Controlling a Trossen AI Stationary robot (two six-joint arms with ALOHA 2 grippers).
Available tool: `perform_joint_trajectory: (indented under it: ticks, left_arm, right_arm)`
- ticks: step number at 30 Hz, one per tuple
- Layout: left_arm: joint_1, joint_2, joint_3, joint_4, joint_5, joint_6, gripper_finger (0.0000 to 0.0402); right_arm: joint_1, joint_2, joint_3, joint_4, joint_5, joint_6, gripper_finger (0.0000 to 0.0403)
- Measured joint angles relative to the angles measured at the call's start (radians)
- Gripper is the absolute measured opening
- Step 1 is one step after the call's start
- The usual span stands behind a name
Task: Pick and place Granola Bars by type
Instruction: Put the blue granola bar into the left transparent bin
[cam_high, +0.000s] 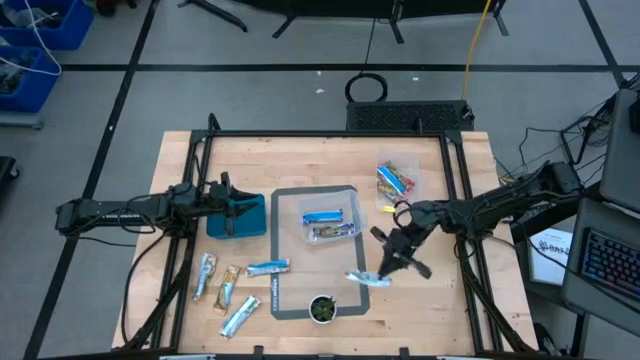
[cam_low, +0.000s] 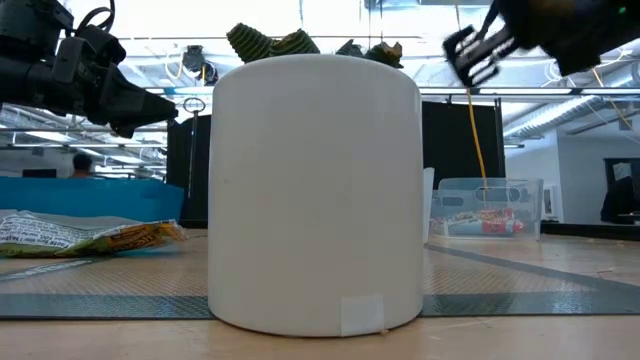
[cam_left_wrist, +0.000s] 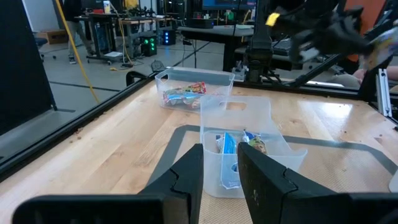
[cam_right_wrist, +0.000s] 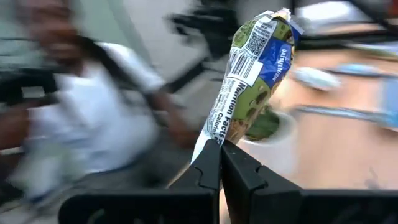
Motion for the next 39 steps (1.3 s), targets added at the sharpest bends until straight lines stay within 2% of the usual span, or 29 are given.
perform_joint_trajectory:
  ticks: [5, 8, 11, 14, 18, 21, 24, 27, 31, 36, 39]
  left_arm:
    - [0.000, 0.000, 0.000, 0.000, 0.000, 0.000, 0.0104]
    - [0.000, 0.000, 0.000, 0.000, 0.000, 0.000, 0.0104]
    - [0.000, 0.000, 0.000, 0.000, 0.000, 0.000, 0.0104]
    - [0.000, 0.000, 0.000, 0.000, 0.000, 0.000, 0.0104]
    - [0.000, 0.000, 0.000, 0.000, 0.000, 0.000, 0.0104]
    - [0.000, 0.000, 0.000, 0.000, 0.000, 0.000, 0.0104]
    - [0.000, 0.000, 0.000, 0.000, 0.000, 0.000, 0.0104]
    - [0.000, 0.000, 0.000, 0.000, 0.000, 0.000, 0.0104]
    - [0.000, 0.000, 0.000, 0.000, 0.000, 0.000, 0.0104]
    - [0.000, 0.000, 0.000, 0.000, 0.000, 0.000, 0.0104]
    - [0.000, 0.000, 0.000, 0.000, 0.000, 0.000, 0.0104]
  right_arm:
    - [-0.012, 0.000, 0.000, -0.143, 0.394, -0.098, 0.0000]
    - [-0.020, 0.000, 0.000, -0.157, 0.576, -0.146, 0.0000]
    - [-0.019, 0.000, 0.000, -0.135, 0.725, -0.208, 0.0000]
    - [-0.019, 0.000, 0.000, -0.094, 0.803, -0.257, 0.0000]
    - [-0.019, 0.000, 0.000, -0.045, 0.798, -0.283, 0.0000]
    - [-0.025, 0.000, 0.018, -0.074, 0.798, -0.283, 0.0000]
    - [-0.047, 0.000, 0.085, -0.207, 0.796, -0.265, 0.0000]
    - [-0.081, 0.010, 0.186, -0.422, 0.789, -0.246, 0.0000]
    - [-0.137, 0.057, 0.290, -0.604, 0.711, -0.230, 0.0000]
    - [-0.196, 0.159, 0.320, -0.622, 0.590, -0.252, 0.0000]
    - [-0.233, 0.229, 0.323, -0.619, 0.560, -0.265, 0.0000]
